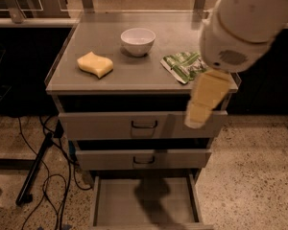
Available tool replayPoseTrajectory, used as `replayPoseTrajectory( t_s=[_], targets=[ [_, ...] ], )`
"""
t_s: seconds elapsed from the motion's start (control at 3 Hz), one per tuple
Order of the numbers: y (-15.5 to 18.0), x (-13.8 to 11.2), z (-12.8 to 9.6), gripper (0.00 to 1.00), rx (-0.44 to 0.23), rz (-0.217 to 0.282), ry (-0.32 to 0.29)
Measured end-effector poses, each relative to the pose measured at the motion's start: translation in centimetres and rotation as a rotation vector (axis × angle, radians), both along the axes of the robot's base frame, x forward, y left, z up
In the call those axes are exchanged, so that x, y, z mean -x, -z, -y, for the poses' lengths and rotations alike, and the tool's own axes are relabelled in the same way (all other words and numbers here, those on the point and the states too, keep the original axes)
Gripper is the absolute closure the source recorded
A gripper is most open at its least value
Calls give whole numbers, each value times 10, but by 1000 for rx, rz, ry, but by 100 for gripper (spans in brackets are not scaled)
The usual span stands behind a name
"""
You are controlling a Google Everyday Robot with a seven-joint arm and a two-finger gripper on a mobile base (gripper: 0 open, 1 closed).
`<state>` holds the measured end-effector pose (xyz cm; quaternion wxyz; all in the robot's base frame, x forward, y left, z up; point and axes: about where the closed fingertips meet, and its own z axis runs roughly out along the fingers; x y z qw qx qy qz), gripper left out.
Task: Place sponge into bottom drawer
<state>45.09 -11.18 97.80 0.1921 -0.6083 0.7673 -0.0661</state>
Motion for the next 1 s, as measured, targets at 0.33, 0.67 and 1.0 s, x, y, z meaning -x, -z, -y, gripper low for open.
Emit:
replayPoseTrajectory(
  t_s=[0.33, 0.67, 1.0],
  targets=[
    [27, -42, -30, 0, -13, -13, 41],
    [32, -49, -35, 0, -9, -14, 46],
    [42, -77, -46, 0, -9, -13, 59]
  ],
)
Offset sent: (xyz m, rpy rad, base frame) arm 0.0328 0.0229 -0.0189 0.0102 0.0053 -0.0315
